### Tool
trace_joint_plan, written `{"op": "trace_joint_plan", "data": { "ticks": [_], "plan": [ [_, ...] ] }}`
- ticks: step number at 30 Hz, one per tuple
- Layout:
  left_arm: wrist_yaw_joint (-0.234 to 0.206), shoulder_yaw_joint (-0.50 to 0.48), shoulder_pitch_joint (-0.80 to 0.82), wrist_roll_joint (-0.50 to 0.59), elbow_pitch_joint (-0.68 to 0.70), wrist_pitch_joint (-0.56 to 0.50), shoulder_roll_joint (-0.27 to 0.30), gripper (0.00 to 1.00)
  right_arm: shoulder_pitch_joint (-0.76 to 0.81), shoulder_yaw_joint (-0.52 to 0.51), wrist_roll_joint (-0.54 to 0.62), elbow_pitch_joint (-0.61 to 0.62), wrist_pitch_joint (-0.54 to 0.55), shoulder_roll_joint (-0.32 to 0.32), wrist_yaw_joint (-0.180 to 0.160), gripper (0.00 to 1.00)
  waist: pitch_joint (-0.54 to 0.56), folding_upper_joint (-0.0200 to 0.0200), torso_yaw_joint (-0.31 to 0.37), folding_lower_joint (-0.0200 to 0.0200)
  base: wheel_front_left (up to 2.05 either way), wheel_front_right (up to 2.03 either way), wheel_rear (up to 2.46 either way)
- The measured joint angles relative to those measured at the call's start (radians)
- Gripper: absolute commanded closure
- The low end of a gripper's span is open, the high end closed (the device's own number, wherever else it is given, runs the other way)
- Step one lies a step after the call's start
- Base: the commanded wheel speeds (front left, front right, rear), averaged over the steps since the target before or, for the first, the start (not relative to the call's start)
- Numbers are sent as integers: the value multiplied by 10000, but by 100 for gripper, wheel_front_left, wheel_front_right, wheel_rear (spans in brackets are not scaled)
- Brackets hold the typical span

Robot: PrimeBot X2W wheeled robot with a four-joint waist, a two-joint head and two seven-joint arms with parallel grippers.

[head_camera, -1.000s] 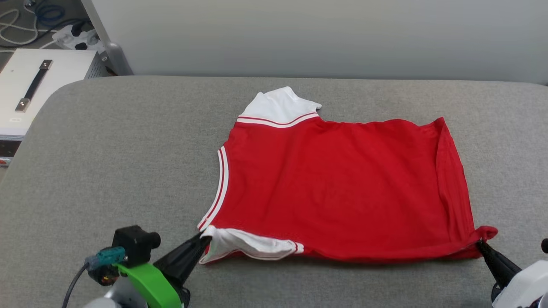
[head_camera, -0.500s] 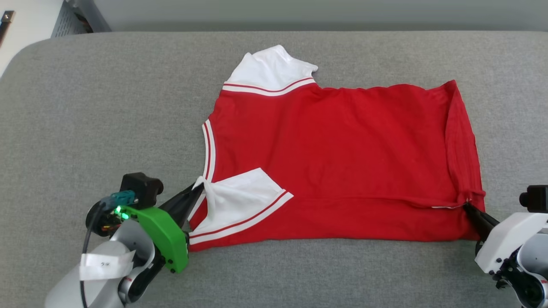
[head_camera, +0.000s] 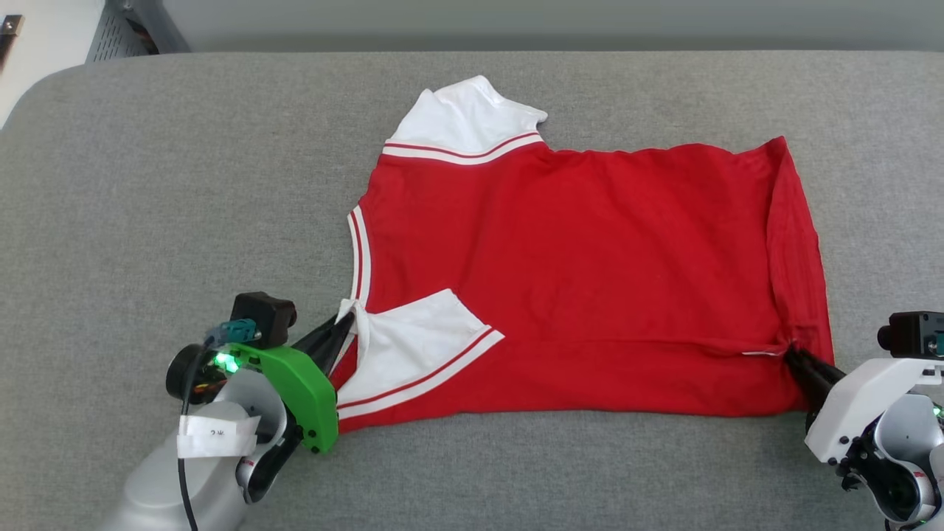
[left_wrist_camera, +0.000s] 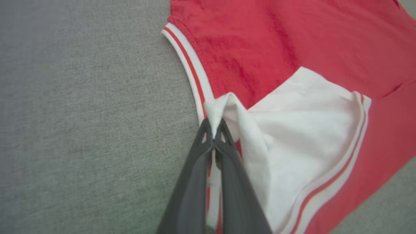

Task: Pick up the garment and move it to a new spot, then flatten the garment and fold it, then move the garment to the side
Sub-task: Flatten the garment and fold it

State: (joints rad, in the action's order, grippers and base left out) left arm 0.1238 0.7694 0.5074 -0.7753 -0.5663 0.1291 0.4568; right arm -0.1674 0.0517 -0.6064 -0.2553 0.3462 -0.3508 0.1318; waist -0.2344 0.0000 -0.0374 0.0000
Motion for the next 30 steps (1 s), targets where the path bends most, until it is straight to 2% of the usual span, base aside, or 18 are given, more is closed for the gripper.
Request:
{"op": "trace_joint_plan", "data": {
  "ticks": [6, 12, 17, 22, 30],
  "plan": [
    [33, -159, 18, -224, -640, 625, -307, 0, 20, -42, -148, 36, -140, 148, 0, 0, 463, 0, 39, 0, 0, 0, 0],
    [-115, -662, -291, -903, -614, 897, -614, 0, 375, -104, -123, 621, -244, -15, -2, 0, 1040, 0, 6, 0, 0, 0, 0],
    [-857, -878, -832, -1175, -61, 888, -794, 0, 932, -224, 857, 1126, -100, -94, -2, 0, 1474, 0, -104, 0, 0, 0, 0],
    [-1586, -980, -1610, -1461, 936, 489, -731, 0, 1403, -577, 1409, 1858, 314, 150, 0, 0, 1653, 0, -213, 0, 0, 0, 0],
    [-2815, -426, -2691, -1519, 2732, -1406, 105, 0, 2114, -1337, 2084, 2938, 1973, 802, -2, 0, 1424, 0, -234, 0, 0, 0, 0]
  ]
}}
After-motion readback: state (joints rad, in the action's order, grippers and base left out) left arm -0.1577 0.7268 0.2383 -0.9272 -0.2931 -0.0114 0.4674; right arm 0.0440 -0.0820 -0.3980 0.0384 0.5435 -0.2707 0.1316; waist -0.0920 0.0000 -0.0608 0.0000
